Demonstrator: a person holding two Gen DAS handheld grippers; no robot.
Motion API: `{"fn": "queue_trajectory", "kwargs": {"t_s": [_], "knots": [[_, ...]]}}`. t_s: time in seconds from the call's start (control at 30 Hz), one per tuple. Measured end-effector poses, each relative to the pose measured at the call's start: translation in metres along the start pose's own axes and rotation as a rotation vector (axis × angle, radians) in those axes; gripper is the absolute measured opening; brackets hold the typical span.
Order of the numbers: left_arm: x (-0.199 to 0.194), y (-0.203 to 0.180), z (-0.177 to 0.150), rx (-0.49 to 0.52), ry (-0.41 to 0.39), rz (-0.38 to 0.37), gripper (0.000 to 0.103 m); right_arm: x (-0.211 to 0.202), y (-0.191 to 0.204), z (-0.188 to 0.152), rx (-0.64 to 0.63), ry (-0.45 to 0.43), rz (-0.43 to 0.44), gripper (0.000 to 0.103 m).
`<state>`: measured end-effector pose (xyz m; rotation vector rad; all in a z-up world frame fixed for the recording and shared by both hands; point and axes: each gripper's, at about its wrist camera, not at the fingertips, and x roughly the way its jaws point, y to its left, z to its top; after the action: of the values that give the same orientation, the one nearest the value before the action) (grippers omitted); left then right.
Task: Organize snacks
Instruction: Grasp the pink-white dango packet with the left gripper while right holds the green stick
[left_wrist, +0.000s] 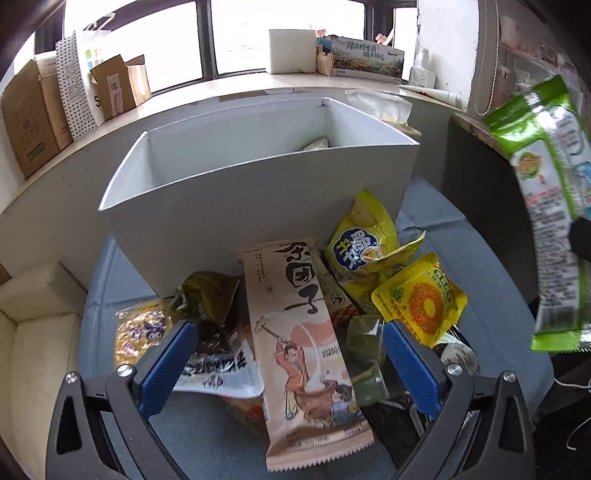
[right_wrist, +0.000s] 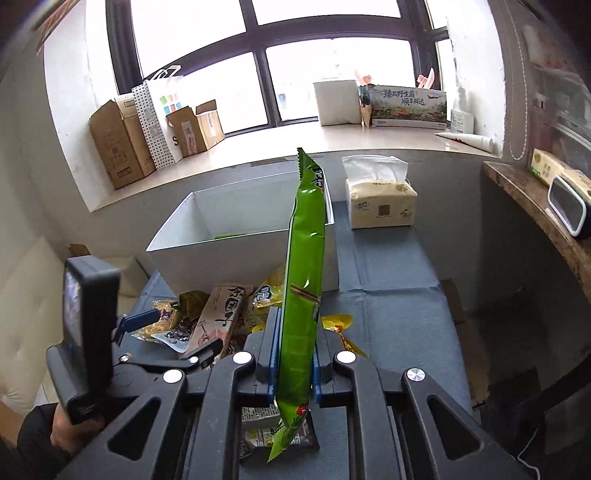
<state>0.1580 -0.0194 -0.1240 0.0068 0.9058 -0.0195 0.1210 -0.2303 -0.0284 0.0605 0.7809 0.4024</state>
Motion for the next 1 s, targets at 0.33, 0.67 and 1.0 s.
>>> {"fn": "queue_trajectory", "kwargs": {"t_s": [0.33, 0.67, 1.0], "knots": [[0.053, -0.001, 0.018, 0.039, 0.050, 0.100, 0.090, 0.003, -0.016, -0.010, 0.041, 0.022, 0.001, 0.014], [0.027, -0.013, 0.023, 0.086, 0.024, 0.044, 0.012, 0.003, -0.010, -0.015, 0.029, 0.027, 0.015, 0.014], [-0.004, -0.001, 0.005, 0.015, 0.019, -0.058, 0.005, 0.005, -0.009, -0.016, 0.026, 0.034, 0.018, 0.014]]}}
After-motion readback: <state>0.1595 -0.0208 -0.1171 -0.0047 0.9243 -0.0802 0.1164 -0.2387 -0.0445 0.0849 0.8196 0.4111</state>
